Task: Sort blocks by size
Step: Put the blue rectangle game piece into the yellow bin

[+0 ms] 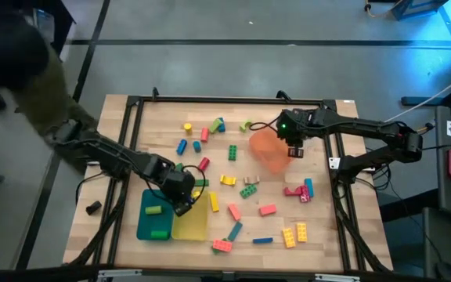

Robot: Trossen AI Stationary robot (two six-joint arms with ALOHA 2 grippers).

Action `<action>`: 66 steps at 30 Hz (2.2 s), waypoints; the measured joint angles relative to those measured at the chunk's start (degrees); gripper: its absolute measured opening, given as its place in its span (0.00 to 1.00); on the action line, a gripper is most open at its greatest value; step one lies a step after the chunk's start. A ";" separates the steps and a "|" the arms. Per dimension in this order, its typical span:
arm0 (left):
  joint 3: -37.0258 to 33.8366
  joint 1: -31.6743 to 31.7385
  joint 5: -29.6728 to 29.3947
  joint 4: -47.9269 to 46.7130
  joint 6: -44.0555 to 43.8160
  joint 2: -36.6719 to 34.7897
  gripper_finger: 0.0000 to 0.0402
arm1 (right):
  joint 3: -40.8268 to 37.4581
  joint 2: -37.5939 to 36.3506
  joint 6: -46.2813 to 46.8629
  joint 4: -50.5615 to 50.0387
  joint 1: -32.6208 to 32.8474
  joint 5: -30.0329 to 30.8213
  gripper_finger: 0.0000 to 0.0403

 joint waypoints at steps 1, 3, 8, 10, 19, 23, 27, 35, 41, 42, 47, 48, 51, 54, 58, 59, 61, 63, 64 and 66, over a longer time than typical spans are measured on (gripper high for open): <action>0.00 0.00 0.00 0.14 -0.01 0.61 0.34 | 0.00 0.00 -0.02 2.04 0.00 -3.19 0.39; 0.00 0.00 0.00 0.29 0.04 1.56 0.35 | 0.00 0.00 0.02 6.70 0.00 -10.50 0.39; 0.00 0.02 -0.10 1.50 1.95 2.37 0.36 | -0.07 -0.01 5.33 21.26 0.12 -28.41 0.39; 0.00 0.07 -0.62 1.89 2.85 2.37 0.36 | -1.02 -0.02 8.75 28.82 1.34 -32.37 0.39; 0.00 0.04 -3.16 6.95 9.00 2.37 0.36 | -5.02 3.65 15.14 55.75 12.42 -33.24 0.39; 0.00 0.00 -3.55 7.83 10.99 2.37 0.36 | -5.10 8.80 16.23 64.97 17.42 -28.87 0.39; 0.00 -0.09 -5.48 7.75 11.08 2.37 0.36 | -5.16 15.18 17.12 74.08 20.92 -24.34 0.39; 0.00 -0.78 -7.29 9.95 12.68 2.35 0.36 | -1.59 25.97 21.65 88.51 22.98 -22.93 0.39; 0.00 -1.79 -7.54 10.95 12.52 2.35 0.36 | 4.05 33.39 22.05 88.60 24.57 -23.29 0.39; 0.00 -1.83 -7.54 10.97 12.46 2.35 0.36 | 4.83 34.27 22.05 88.21 24.97 -23.27 0.39; 0.02 -2.30 -7.62 12.00 12.20 2.31 0.36 | 8.37 38.54 21.52 87.67 26.25 -23.38 0.39; 0.02 -2.40 -7.73 12.10 12.18 2.31 0.36 | 9.01 39.21 21.22 87.81 26.50 -23.36 0.39; 0.02 -2.54 -7.96 12.08 11.85 2.31 0.36 | 9.98 40.46 20.39 87.68 26.72 -23.34 0.39; 0.02 -2.54 -7.98 11.95 11.82 2.31 0.36 | 10.21 41.45 20.44 87.54 27.02 -23.66 0.39; 0.02 -2.54 -7.98 12.02 11.90 2.31 0.36 | 10.19 41.94 20.55 87.47 27.02 -23.75 0.39; 0.02 -2.54 -8.00 12.04 12.02 2.31 0.36 | 10.19 41.94 20.55 87.47 27.02 -23.75 0.39; 0.02 -2.54 -8.08 12.02 12.06 2.29 0.36 | 10.19 41.94 20.55 87.42 27.02 -23.75 0.39; 0.02 -2.54 -8.54 11.80 12.39 2.00 0.36 | 10.19 41.94 20.55 87.34 27.02 -23.75 0.39; 0.02 -2.54 -8.80 11.81 12.34 1.82 0.36 | 10.19 41.94 20.60 87.34 27.00 -23.75 0.39; 0.02 -2.54 -9.40 11.34 12.18 0.87 0.36 | 10.19 41.94 20.96 87.27 26.99 -23.75 0.39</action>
